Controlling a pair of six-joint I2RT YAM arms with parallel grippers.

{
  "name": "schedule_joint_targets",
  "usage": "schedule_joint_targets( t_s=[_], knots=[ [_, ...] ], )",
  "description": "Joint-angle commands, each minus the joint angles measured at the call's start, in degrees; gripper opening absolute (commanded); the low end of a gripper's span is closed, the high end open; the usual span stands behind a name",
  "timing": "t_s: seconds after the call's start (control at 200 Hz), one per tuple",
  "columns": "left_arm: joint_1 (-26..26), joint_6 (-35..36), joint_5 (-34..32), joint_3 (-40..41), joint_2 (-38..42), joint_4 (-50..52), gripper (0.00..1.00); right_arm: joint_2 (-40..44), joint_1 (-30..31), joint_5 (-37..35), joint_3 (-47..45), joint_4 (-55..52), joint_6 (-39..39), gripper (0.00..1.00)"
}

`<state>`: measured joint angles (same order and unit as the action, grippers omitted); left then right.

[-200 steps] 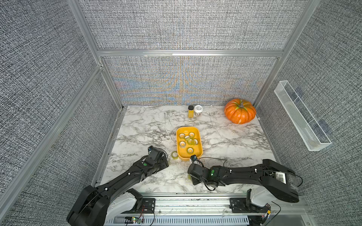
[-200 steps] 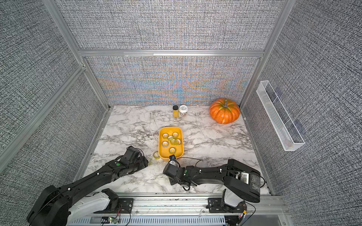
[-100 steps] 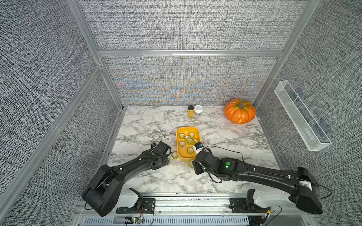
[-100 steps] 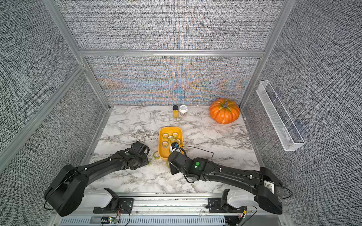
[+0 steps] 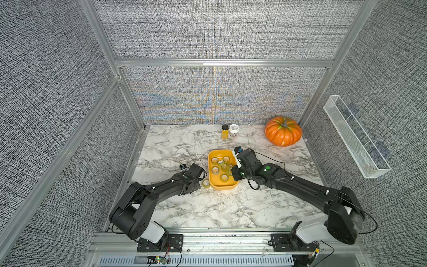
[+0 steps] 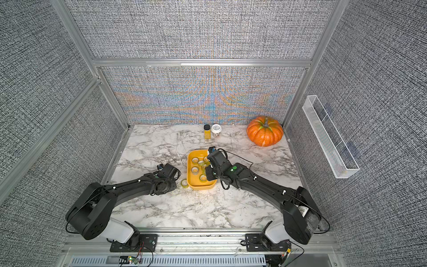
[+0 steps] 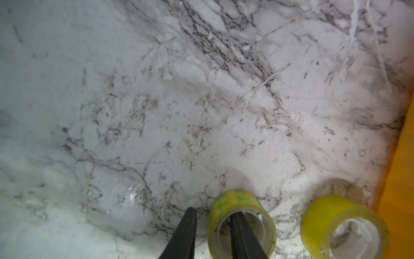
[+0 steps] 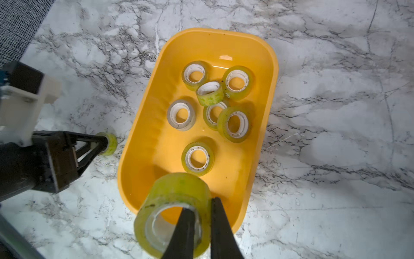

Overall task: Put the transparent tape into the storage box
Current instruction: Place the tape in the storage box, then pick up the tape at the center of the board.

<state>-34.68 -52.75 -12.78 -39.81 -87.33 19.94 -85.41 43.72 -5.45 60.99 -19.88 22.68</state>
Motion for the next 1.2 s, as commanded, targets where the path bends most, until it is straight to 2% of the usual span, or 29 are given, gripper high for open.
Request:
schedule_joint_targets(
  t_s=[0.0, 0.1, 0.27, 0.3, 0.345, 0.385, 0.471, 0.556, 0.726, 0.786, 0.866, 0.966, 1.096, 1.196],
  knots=[
    [0.05, -0.42, 3.87, 0.96, -0.75, 3.17, 0.33, -3.20, -0.60, 4.31, 1.43, 3.01, -2.90, 0.00],
    [0.08, -0.26, 4.14, 0.81, -0.32, 3.00, 0.44, -7.15, -1.23, 4.97, 2.34, 4.15, -3.23, 0.00],
    [0.22, 0.96, 4.45, -1.38, -0.89, 3.91, 0.52, -13.21, -1.62, 5.49, 3.42, 5.28, -2.82, 0.00],
    [0.21, 1.07, 4.23, -1.65, -1.06, 4.20, 0.52, -13.91, -1.63, 5.57, 3.56, 5.37, -2.81, 0.09],
    [0.35, 1.25, 3.98, -2.06, -1.55, 4.60, 0.52, -14.40, -1.55, 5.65, 3.61, 5.37, -2.49, 0.31],
    [0.48, 1.54, 3.89, -2.24, -1.98, 4.88, 0.52, -13.99, -1.54, 5.67, 3.53, 5.38, -2.21, 0.42],
    [0.66, 1.65, 2.72, -2.21, -2.67, 5.52, 0.51, -11.63, -1.54, 5.47, 2.96, 5.51, -1.94, 0.52],
    [0.88, 1.55, 2.23, -1.19, -2.58, 5.07, 0.50, -8.39, -1.53, 4.66, 2.81, 4.59, -2.10, 0.55],
    [1.53, 1.88, 2.63, 0.13, -2.97, 3.05, 0.43, -0.70, -1.54, 3.70, 1.37, 1.58, -2.24, 0.55],
    [1.71, 2.33, 3.05, 0.07, -3.28, 2.23, 0.38, 2.67, -1.54, 3.53, -0.20, 0.88, -1.90, 0.55],
    [1.72, 2.65, 3.71, -0.12, -4.03, 1.48, 0.24, 6.78, -1.53, 3.02, -2.36, -0.24, -1.12, 0.55],
    [1.77, 2.92, 3.93, -0.62, -5.16, 1.44, 0.00, 12.02, -1.54, 2.33, -4.65, -2.74, -0.25, 0.55],
    [1.80, 3.51, 4.83, -1.50, -5.02, 1.75, 0.00, 19.14, -1.45, 1.63, -7.55, -5.65, 1.52, 0.55],
    [1.76, 4.38, 5.06, -3.81, -2.05, 5.45, 0.00, 23.78, -1.45, 1.32, -9.23, -7.36, 2.58, 0.55]
  ],
)
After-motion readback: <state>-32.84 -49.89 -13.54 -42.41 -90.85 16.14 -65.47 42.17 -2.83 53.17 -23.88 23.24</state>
